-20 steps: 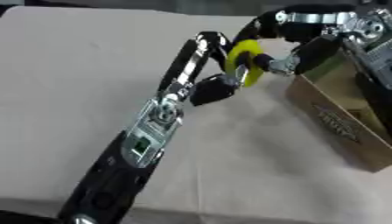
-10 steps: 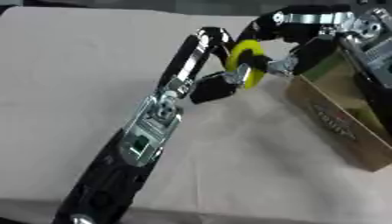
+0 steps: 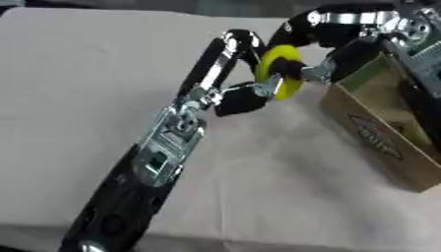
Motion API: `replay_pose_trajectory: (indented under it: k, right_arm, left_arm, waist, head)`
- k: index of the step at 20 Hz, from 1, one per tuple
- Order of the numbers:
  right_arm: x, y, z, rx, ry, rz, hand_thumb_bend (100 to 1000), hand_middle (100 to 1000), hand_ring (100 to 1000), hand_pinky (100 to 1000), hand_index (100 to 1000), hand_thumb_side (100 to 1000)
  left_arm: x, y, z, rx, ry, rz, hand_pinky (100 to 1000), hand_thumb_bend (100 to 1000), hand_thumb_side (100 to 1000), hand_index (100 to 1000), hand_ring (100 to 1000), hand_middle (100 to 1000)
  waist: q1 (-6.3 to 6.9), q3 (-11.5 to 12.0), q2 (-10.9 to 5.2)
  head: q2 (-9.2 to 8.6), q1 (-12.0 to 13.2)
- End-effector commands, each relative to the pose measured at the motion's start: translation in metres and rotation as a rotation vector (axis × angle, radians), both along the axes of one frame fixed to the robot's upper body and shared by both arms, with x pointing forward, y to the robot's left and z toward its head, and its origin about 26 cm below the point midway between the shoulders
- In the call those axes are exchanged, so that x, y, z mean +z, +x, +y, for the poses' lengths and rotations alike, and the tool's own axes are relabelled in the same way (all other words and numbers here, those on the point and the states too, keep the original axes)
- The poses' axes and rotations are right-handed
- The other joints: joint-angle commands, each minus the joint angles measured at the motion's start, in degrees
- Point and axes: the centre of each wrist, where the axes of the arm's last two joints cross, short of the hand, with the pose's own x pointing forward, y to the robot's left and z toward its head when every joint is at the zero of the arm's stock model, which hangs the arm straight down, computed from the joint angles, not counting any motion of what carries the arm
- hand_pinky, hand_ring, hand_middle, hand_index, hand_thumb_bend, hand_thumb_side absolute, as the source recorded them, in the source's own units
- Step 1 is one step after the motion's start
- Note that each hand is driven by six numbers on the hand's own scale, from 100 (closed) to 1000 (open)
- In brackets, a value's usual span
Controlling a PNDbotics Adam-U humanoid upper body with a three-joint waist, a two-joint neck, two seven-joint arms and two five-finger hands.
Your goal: Pick up the objects with one hand, pass them to the other hand, and then place them into the box on the other side of the table.
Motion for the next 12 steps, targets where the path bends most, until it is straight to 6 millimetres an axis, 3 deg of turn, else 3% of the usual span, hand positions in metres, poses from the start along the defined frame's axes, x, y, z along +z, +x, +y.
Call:
replay_pose_trajectory:
  k: [1, 9, 12]
  right_arm:
    - [0.0089, -0.002, -0.003, -0.009, 0.014, 0.009, 100, 405, 488, 797, 381, 226]
    - [0.0146, -0.0043, -0.0083, -0.029, 0.036, 0.032, 100, 371, 470, 782, 337, 219]
    - [0.0151, -0.0045, -0.0096, -0.034, 0.036, 0.033, 100, 363, 467, 780, 326, 216]
  left_arm:
    - [0.0208, -0.0035, 0.0005, 0.017, -0.009, -0.076, 703, 224, 215, 712, 489, 557]
    - [0.0216, -0.0025, 0.0041, 0.128, 0.004, -0.125, 777, 495, 373, 832, 603, 686]
    - [0.0223, -0.0024, 0.0053, 0.161, -0.005, -0.143, 793, 626, 491, 859, 625, 714]
  waist:
    - [-0.59, -0.11, -0.61]
    - [-0.58, -0.24, -0.53]
    - [-0.58, -0.26, -0.53]
  head:
    - [0.32, -0.17]
    - [0.32, -0.06]
    - [0.3, -0.12]
